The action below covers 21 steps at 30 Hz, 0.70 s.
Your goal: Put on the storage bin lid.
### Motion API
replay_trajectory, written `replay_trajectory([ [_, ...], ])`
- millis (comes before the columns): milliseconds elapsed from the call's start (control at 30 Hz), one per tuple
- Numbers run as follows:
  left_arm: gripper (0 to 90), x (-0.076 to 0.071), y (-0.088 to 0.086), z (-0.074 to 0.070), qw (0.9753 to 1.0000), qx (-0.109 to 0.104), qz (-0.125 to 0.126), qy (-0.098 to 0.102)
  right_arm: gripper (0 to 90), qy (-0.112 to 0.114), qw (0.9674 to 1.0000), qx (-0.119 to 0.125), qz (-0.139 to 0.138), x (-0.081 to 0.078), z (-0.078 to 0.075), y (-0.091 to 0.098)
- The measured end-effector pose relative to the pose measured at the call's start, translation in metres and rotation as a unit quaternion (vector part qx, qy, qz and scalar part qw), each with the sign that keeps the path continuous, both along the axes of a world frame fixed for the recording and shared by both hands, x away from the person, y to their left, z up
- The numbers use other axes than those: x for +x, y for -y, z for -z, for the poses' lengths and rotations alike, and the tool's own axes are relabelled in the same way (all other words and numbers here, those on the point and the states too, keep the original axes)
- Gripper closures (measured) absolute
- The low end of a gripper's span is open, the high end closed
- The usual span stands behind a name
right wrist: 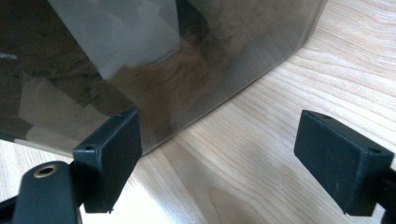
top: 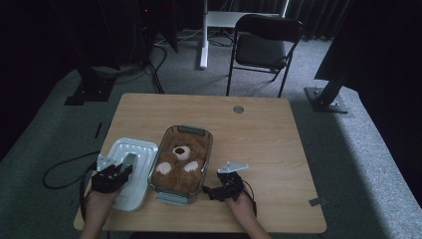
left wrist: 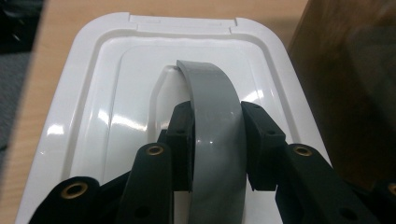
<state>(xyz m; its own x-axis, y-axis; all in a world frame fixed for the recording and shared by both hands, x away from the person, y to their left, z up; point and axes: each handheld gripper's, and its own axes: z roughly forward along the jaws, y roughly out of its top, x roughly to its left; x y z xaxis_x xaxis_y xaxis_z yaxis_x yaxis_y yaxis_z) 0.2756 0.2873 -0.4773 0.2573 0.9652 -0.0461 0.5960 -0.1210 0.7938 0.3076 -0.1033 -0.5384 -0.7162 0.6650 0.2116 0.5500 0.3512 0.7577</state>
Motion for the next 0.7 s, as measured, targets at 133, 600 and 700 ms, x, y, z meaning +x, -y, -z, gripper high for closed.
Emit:
replay_trajectory([
  [133,68.2,-0.004,-0.009,-0.022,0.9997,-0.006,0.000,0.022,14.3,0.001,1.0000,-0.001,-0.006,0.000,-0.001,-0.006],
  [600,68.3,-0.010,-0.009,-0.077,0.9969,-0.007,0.030,0.073,13.0,0.011,0.9991,-0.016,-0.037,-0.001,0.005,-0.034],
  [700,68.3,-0.011,-0.002,-0.085,0.9958,-0.003,0.046,0.080,13.0,0.010,0.9992,-0.019,-0.034,-0.002,0.006,-0.032],
])
